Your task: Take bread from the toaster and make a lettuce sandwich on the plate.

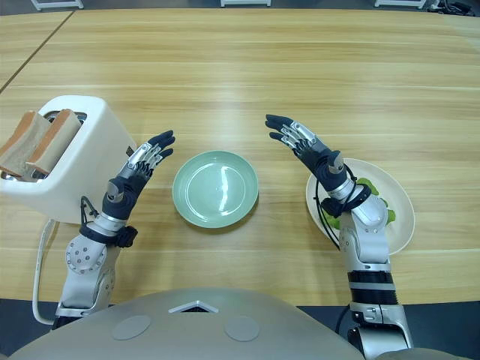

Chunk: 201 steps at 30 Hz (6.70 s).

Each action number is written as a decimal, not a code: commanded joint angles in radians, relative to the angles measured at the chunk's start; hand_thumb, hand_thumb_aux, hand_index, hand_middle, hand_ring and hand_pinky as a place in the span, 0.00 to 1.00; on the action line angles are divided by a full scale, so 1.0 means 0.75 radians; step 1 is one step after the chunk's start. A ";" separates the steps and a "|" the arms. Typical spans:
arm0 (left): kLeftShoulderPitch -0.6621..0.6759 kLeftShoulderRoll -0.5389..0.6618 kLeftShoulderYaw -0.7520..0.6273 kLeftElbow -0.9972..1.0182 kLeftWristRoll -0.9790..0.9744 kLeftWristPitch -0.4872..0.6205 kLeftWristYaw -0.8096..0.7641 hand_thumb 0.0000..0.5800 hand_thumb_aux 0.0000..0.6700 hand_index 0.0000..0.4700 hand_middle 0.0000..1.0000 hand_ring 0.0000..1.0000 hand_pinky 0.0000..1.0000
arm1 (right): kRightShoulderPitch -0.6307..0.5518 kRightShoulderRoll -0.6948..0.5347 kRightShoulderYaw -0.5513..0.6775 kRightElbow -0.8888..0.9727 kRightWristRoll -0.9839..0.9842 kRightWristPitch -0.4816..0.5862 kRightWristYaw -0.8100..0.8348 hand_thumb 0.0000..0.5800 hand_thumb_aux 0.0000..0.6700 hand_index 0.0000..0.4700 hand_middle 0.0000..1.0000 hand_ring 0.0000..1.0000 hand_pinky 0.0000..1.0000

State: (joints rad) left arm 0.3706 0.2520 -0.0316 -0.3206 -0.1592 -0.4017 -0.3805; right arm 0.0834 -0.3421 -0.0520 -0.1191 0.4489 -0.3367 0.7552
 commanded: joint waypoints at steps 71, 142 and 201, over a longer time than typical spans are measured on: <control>0.119 0.656 0.883 0.025 0.798 0.534 0.133 0.90 0.68 0.68 0.00 0.00 0.00 | 0.096 0.013 -0.015 -0.070 -0.060 -0.049 -0.076 0.00 0.00 0.00 0.00 0.00 0.00; -0.365 0.255 -0.514 0.066 1.894 0.271 0.579 0.00 0.00 0.00 0.00 0.00 0.00 | -0.028 0.051 0.060 0.068 -0.128 -0.123 -0.060 0.00 0.00 0.00 0.00 0.00 0.00; 0.351 -0.009 -0.278 -0.503 0.573 0.296 0.362 0.00 0.00 0.00 0.00 0.00 0.00 | -0.426 -1.167 0.410 0.934 -1.901 -0.839 -1.532 1.00 1.00 1.00 0.00 0.00 0.00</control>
State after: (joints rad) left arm 0.6337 0.2513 -0.2463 -0.6937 0.2799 -0.1912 -0.1045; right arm -0.2072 -1.1886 0.2904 0.6119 -1.0389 -0.9454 -0.4162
